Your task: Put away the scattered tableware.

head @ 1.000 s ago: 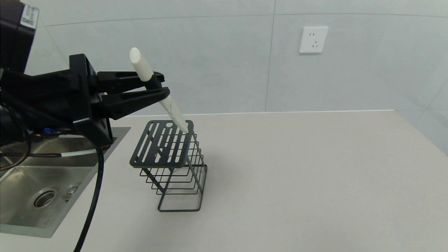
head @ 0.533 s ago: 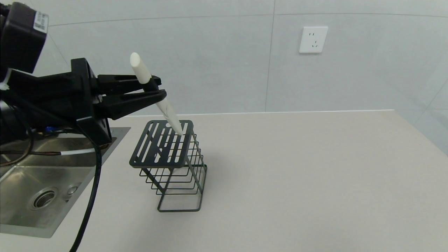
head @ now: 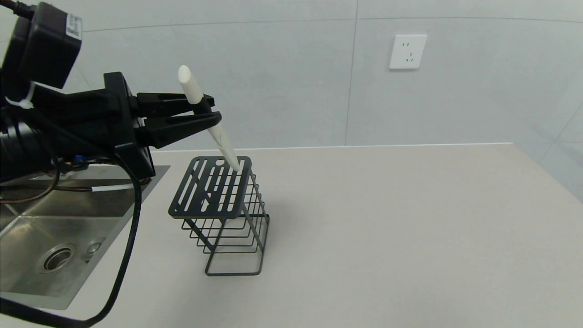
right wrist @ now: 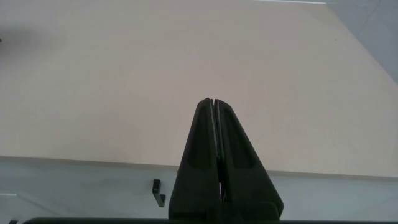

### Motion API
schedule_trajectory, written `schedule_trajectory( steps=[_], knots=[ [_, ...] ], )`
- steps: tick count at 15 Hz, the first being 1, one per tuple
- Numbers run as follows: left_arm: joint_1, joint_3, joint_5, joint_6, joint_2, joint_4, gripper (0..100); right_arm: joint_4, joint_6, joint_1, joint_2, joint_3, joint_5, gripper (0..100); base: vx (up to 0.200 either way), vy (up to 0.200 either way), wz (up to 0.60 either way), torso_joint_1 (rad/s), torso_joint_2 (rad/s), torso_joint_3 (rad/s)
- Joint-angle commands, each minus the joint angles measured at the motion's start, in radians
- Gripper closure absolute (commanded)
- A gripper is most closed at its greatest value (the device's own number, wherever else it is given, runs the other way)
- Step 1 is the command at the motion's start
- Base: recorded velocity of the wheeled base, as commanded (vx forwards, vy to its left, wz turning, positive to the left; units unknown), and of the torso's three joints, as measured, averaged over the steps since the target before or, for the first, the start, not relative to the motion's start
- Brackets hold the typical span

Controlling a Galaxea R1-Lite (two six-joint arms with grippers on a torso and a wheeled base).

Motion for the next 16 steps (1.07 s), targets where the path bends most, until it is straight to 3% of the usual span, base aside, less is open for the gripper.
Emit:
schedule_trajectory(
  steps=[1, 16],
  knots=[
    [0.0, -0.003, 0.0, 0.0, 0.018, -0.001, 100, 0.001, -0.001, 0.0, -0.005, 0.0, 0.001, 100, 0.0, 0.0, 0.0, 0.0, 0.0, 0.0],
    [0.017, 0.008, 0.0, 0.0, 0.035, 0.001, 100, 0.001, -0.002, 0.003, -0.01, 0.0, 0.001, 100, 0.0, 0.0, 0.0, 0.0, 0.0, 0.0]
  ],
)
